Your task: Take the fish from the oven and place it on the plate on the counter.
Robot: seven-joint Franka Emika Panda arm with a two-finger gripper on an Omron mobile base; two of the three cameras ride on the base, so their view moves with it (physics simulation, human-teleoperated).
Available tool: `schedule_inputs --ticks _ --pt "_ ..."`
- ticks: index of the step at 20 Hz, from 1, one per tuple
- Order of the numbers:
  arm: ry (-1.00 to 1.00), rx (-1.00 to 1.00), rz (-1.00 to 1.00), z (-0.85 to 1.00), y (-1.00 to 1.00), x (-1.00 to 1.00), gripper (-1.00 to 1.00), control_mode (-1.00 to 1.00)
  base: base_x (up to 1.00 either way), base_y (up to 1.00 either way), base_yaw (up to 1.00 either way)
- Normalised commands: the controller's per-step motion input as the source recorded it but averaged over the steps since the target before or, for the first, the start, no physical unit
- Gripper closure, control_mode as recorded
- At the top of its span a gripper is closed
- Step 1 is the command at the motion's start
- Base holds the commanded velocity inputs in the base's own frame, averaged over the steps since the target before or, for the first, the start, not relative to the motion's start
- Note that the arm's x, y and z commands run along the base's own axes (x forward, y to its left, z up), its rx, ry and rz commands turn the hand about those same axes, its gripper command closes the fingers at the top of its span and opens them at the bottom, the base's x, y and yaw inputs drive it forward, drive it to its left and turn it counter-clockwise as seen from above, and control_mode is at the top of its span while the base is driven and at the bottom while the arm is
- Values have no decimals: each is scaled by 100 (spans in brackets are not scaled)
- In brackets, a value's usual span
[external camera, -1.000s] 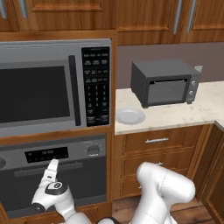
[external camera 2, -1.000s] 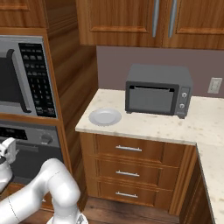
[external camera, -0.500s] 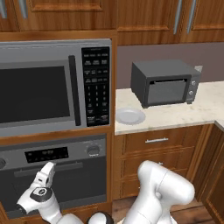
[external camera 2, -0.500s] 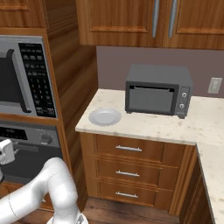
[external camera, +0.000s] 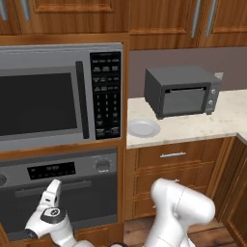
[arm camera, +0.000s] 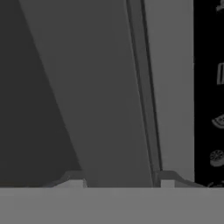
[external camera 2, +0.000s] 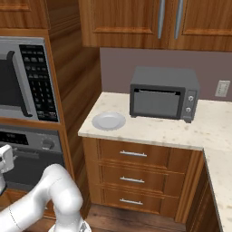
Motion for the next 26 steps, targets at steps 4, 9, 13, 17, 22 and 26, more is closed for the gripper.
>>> schedule_inputs --ticks 4,9,13,17,22,26 --pt "15 0 35 0 -21 -42 100 -100 0 0 0" --pt "18 0 34 0 -14 -25 100 -100 0 0 0" --pt "21 0 28 -2 -1 -60 100 -100 0 0 0" --pt "29 0 19 -16 0 -72 100 -100 0 0 0" --pt "29 0 14 -47 0 -80 100 -100 0 0 0" --pt "30 0 11 -65 0 -87 100 -100 0 0 0"
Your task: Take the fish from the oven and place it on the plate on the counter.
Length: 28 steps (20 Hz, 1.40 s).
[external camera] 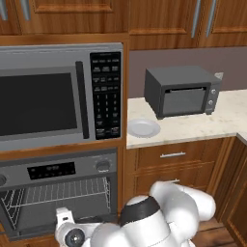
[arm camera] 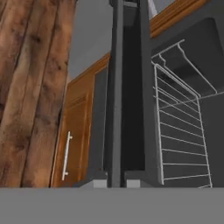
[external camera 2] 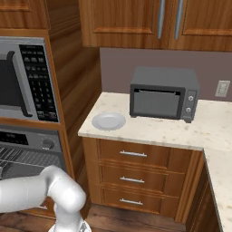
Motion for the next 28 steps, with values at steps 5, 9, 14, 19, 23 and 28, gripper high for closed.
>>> schedule_inputs --ticks 5,9,14,19,23,28 --pt "29 0 10 -77 0 -86 100 -100 0 0 0" --pt "26 0 9 -85 0 -87 100 -100 0 0 0" --pt "11 0 5 -39 0 -36 100 -100 0 0 0" --pt "-2 0 0 3 0 -21 -100 -100 0 0 0" --pt "-14 0 1 32 -5 -64 -100 -100 0 0 0" --pt "-38 6 5 71 -15 -100 -100 -100 0 0 0"
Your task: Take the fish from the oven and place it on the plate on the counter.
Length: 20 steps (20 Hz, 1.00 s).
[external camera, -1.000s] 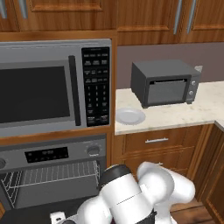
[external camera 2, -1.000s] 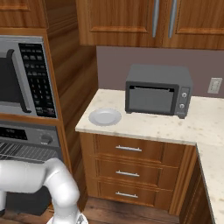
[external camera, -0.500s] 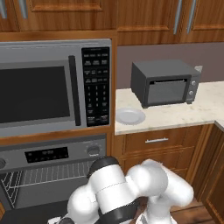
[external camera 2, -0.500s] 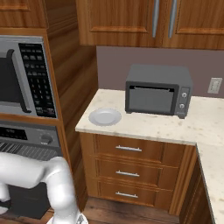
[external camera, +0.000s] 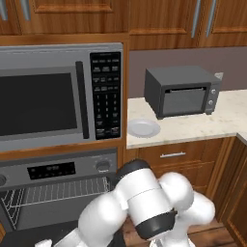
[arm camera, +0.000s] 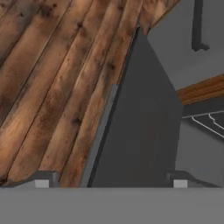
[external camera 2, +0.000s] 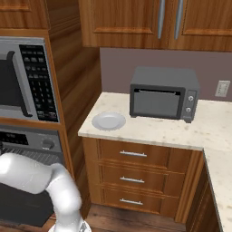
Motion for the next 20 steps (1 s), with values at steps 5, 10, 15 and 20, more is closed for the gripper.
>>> schedule_inputs --ticks 5,10,15,20 --pt "-39 8 4 85 -4 -61 -100 -100 0 0 0" --pt "-24 9 0 78 -7 -7 -100 -100 0 0 0" --pt "-3 6 0 20 -37 31 -100 -100 0 0 0" --pt "0 0 0 -2 -30 88 -100 -100 0 0 0"
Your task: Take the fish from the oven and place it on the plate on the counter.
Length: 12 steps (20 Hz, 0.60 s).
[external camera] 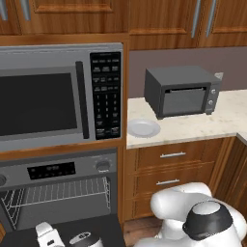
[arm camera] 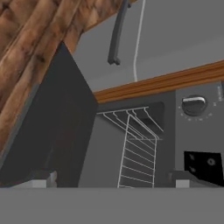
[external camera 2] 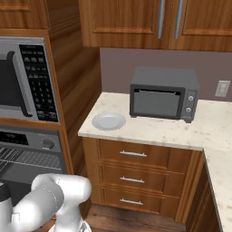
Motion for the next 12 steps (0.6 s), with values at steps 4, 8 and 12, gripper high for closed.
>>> schedule_inputs --ticks 4,8,12 --pt "0 0 -3 -16 0 87 -100 -100 0 0 0" --pt "0 0 -11 -37 11 40 -100 -100 0 0 0" --pt "-1 0 -21 -43 2 1 -100 -100 0 0 0"
